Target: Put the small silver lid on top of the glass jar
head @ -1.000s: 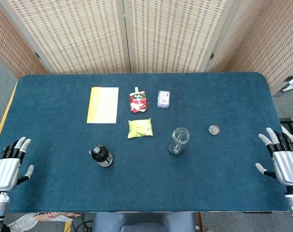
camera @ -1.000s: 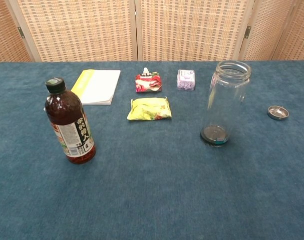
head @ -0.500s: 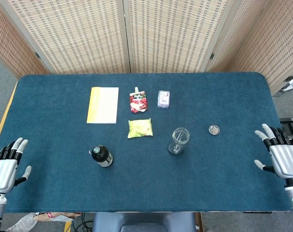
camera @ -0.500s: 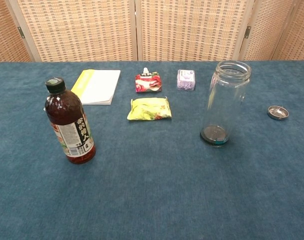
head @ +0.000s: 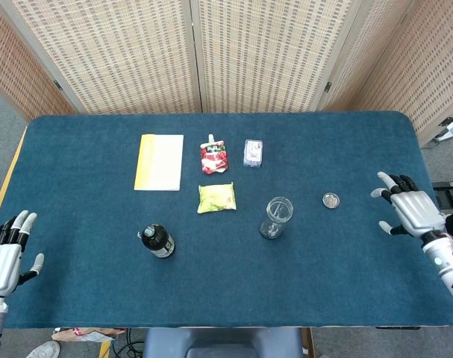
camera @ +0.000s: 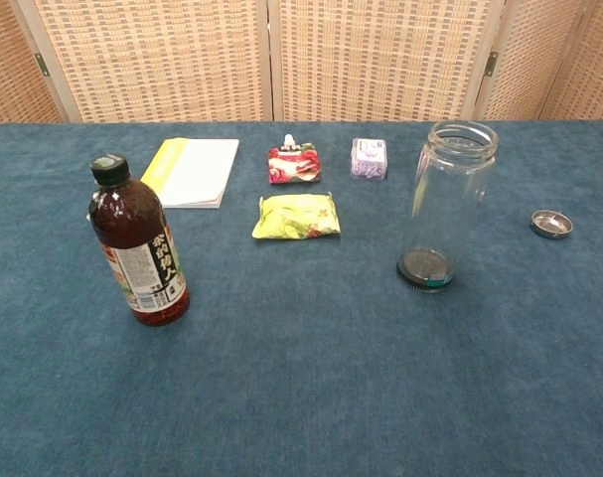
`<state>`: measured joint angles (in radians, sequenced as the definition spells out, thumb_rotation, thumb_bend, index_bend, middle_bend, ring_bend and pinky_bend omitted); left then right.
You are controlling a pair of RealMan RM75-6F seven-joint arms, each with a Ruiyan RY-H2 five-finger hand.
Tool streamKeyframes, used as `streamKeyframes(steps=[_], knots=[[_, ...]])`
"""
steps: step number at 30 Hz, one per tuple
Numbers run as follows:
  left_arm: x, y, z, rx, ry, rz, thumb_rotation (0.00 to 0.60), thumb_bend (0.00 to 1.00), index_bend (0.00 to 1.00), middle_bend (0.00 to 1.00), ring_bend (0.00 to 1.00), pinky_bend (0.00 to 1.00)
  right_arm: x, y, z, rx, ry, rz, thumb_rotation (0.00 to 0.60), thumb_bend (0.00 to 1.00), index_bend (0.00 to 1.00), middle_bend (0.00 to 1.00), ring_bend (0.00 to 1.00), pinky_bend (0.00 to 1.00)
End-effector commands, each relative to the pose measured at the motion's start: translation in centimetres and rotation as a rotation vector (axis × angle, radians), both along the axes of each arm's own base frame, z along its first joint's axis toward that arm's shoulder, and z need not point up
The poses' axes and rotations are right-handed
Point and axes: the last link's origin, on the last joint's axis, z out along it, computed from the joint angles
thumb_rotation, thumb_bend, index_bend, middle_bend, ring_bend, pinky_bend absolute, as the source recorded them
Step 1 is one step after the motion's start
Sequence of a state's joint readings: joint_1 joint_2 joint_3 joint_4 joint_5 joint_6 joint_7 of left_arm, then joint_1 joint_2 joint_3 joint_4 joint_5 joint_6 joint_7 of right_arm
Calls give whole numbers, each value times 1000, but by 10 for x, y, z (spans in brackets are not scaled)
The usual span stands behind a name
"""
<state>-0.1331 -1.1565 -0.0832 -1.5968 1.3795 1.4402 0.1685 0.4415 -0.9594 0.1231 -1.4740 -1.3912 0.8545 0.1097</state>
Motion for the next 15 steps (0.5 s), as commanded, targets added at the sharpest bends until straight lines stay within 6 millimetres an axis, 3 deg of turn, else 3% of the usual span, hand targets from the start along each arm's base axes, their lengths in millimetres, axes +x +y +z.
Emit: streamKeyframes(steps=[1, 15], knots=[[-1, 0, 1, 9, 2, 2, 600, 350, 19, 20, 0, 83, 4, -24, -4, 39, 39, 2, 600, 307, 305, 0, 0, 0], [0, -2, 7, 38, -5, -4, 600, 349, 19, 20, 0, 83, 5, -52, -38, 109, 110, -12, 600, 330, 305, 0, 0, 0]])
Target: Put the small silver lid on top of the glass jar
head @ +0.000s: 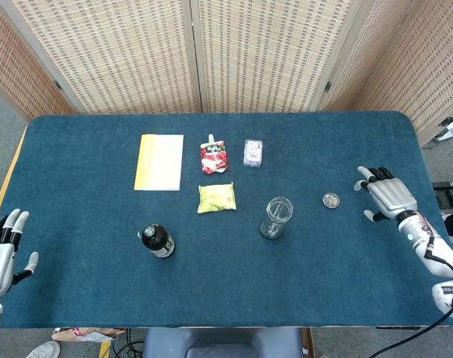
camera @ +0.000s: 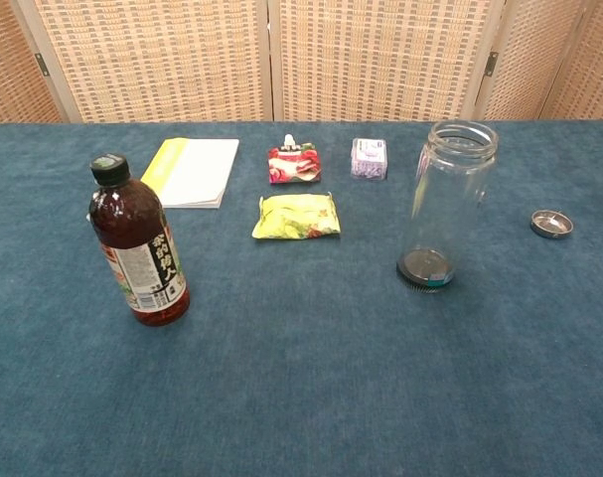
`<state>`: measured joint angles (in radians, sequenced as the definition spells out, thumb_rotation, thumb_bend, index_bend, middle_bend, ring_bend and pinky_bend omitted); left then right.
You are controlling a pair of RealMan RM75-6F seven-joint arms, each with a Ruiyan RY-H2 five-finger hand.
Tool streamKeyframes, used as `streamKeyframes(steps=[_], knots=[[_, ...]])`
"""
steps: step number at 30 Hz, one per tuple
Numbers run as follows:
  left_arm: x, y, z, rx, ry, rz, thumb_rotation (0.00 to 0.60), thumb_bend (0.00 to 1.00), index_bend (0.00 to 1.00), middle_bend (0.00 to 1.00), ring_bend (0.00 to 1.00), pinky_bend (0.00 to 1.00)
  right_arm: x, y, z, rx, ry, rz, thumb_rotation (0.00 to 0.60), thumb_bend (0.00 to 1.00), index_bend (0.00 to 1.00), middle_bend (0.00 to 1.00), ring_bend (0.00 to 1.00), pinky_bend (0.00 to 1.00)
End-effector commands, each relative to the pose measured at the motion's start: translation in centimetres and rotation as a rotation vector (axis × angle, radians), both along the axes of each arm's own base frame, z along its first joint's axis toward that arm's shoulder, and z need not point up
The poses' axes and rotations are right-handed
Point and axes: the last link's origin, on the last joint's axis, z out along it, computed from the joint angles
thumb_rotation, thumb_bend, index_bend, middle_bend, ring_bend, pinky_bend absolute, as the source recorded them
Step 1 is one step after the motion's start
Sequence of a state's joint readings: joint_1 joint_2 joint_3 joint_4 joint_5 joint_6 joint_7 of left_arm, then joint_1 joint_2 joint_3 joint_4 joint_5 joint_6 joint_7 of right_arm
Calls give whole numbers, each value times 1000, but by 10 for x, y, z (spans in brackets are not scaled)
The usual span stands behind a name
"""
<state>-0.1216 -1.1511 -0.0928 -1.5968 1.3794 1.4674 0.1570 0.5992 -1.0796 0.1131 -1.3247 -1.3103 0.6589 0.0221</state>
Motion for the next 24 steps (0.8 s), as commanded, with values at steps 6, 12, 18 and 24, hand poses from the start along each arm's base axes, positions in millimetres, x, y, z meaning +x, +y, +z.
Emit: streamKeyframes(steps=[6, 12, 18, 24], knots=[[1, -1, 1, 7, 0, -5, 600, 349, 19, 21, 0, 83, -1, -10, -14, 14, 20, -5, 600, 338, 305, 0, 0, 0], [1, -2, 3, 14, -1, -8, 600, 349, 19, 20, 0, 83, -3, -17, -25, 32, 31, -19, 600, 350, 314, 0, 0, 0], [1, -3, 6, 29, -3, -14, 600, 350, 19, 19, 0, 83, -3, -22, -37, 43, 29, -27, 600, 370, 367, 0, 0, 0], [1, -4, 7, 36, -3, -23, 600, 349, 19, 15, 0, 83, -2, -26, -43, 52, 31, -36, 600, 397, 385, 0, 0, 0]])
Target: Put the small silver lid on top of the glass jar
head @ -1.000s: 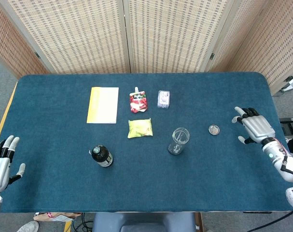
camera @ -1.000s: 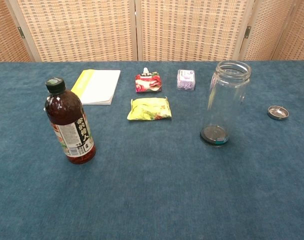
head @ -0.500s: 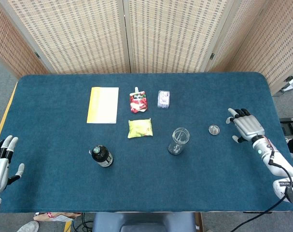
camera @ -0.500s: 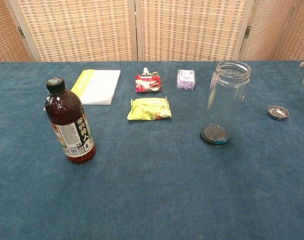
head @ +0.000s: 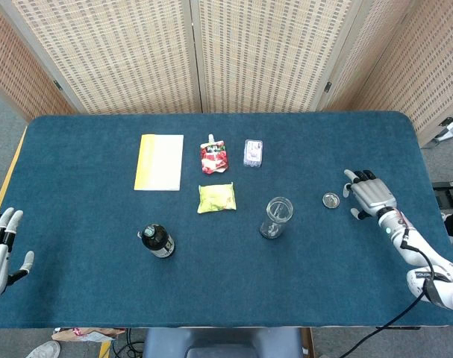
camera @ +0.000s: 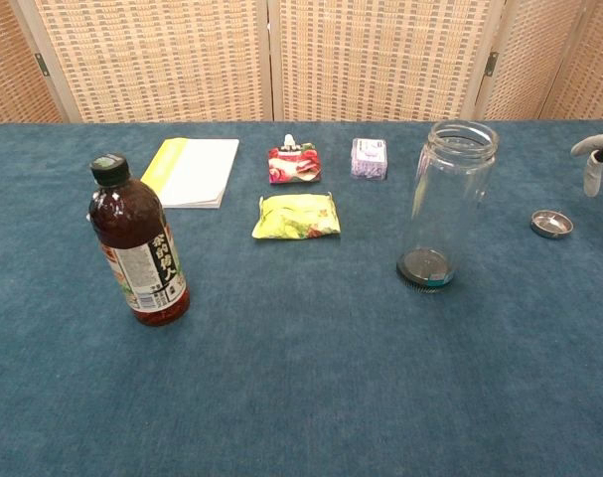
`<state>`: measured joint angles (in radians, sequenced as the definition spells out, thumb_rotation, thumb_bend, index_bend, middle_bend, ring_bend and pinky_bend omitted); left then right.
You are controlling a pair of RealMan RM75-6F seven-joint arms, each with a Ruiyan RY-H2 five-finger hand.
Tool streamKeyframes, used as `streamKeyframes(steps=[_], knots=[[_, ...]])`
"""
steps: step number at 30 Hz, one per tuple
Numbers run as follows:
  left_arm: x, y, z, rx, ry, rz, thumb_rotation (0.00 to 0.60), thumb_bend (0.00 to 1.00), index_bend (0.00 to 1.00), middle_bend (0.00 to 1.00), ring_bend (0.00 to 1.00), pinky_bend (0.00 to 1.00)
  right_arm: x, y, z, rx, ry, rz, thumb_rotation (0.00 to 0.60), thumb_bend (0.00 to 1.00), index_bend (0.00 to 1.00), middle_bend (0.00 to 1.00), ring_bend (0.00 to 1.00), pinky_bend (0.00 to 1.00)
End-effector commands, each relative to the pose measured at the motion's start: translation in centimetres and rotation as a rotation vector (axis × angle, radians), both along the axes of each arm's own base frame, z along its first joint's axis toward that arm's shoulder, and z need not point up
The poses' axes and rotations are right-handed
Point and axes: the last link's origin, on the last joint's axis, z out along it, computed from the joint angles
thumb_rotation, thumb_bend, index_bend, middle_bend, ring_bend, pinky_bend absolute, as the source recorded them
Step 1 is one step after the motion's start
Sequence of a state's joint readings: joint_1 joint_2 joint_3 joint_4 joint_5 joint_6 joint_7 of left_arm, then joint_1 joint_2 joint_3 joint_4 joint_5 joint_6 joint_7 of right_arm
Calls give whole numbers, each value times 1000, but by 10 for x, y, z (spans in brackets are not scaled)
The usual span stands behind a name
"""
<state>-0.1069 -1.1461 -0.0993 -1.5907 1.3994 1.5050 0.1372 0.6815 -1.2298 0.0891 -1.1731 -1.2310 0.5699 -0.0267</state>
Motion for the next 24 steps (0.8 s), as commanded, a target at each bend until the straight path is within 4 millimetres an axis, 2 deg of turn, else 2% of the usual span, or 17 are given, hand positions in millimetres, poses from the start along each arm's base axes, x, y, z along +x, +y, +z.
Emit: streamKeyframes(steps=[1, 11, 24], knots=[[0, 0, 0, 1, 2, -4, 600, 349, 19, 14, 0, 83, 1, -2, -2, 3, 1, -3, 600, 402, 385, 0, 0, 0], [0, -1, 2, 8, -1, -7, 600, 350, 19, 9, 0, 83, 6, -19, -18, 18, 14, -5, 600, 416, 386, 0, 0, 0], [0, -2, 5, 16, -5, -9, 600, 350, 19, 9, 0, 83, 10, -28, -33, 31, 18, 8, 600, 416, 386, 0, 0, 0]])
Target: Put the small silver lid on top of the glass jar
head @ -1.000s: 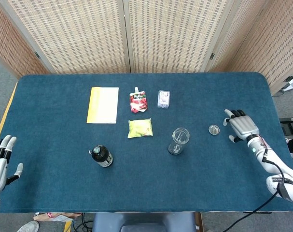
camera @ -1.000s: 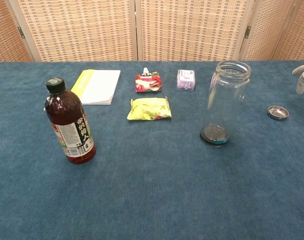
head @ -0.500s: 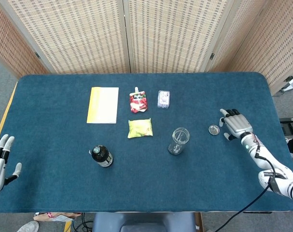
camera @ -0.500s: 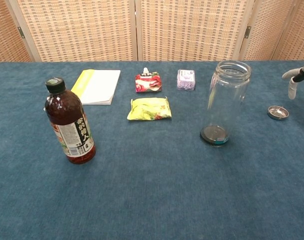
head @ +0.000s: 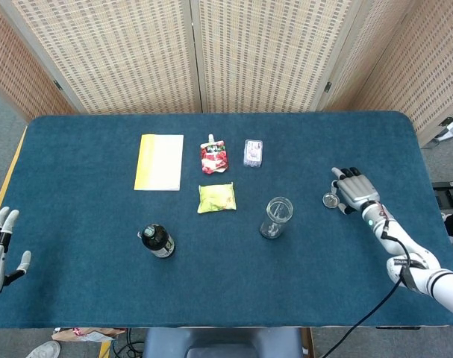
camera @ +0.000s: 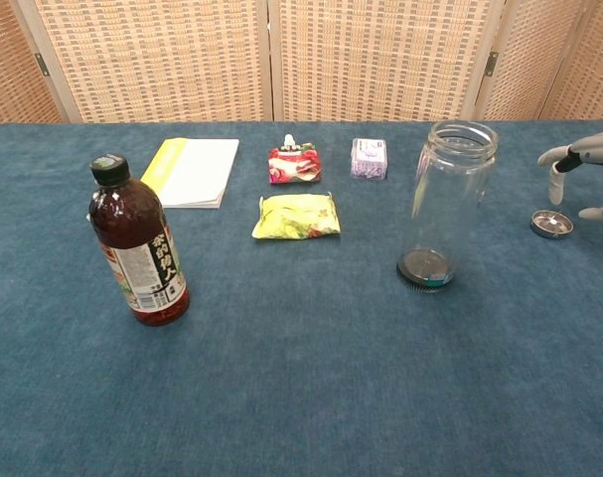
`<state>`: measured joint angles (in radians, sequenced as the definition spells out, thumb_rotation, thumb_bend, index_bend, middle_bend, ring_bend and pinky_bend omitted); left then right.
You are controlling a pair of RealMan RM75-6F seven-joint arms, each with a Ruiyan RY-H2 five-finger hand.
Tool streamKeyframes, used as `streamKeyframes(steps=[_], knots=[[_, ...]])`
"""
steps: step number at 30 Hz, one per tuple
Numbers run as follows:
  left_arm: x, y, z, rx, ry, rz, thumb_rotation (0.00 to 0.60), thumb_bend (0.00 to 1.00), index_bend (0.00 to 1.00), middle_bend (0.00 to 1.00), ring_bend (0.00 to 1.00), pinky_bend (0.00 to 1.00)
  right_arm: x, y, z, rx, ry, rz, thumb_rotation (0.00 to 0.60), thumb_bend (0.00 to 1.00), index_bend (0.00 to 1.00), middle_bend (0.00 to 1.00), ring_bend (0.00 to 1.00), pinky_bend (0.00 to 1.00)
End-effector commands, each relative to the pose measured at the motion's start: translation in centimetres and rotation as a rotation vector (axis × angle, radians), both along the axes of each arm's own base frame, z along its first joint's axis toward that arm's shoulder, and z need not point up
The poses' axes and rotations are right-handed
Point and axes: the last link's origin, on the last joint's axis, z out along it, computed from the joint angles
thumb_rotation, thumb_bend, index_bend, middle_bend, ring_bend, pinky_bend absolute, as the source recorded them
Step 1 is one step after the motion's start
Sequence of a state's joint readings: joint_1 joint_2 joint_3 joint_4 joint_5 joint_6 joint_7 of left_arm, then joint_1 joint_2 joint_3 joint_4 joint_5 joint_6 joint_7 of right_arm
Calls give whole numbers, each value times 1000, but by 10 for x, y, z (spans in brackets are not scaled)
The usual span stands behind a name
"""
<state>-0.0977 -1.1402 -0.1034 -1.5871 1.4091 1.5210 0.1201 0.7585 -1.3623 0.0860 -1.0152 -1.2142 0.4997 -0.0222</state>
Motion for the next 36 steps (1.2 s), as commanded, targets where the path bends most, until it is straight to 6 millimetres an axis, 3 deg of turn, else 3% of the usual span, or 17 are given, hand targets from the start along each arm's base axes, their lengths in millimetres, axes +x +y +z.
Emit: streamKeyframes(steps=[1, 20, 36], knots=[[0, 0, 0, 0, 0, -1, 600, 350, 19, 9, 0, 83, 1, -1, -2, 3, -1, 3, 600, 416, 386, 0, 0, 0], [0, 0, 1, 5, 3, 2, 600, 350, 19, 9, 0, 83, -3, -2, -11, 25, 9, -3, 600, 427, 386, 0, 0, 0], [-2, 1, 2, 11, 1, 13, 600, 349, 19, 9, 0, 82, -7, -9, -25, 36, 20, -10, 600, 499, 454, 0, 0, 0]])
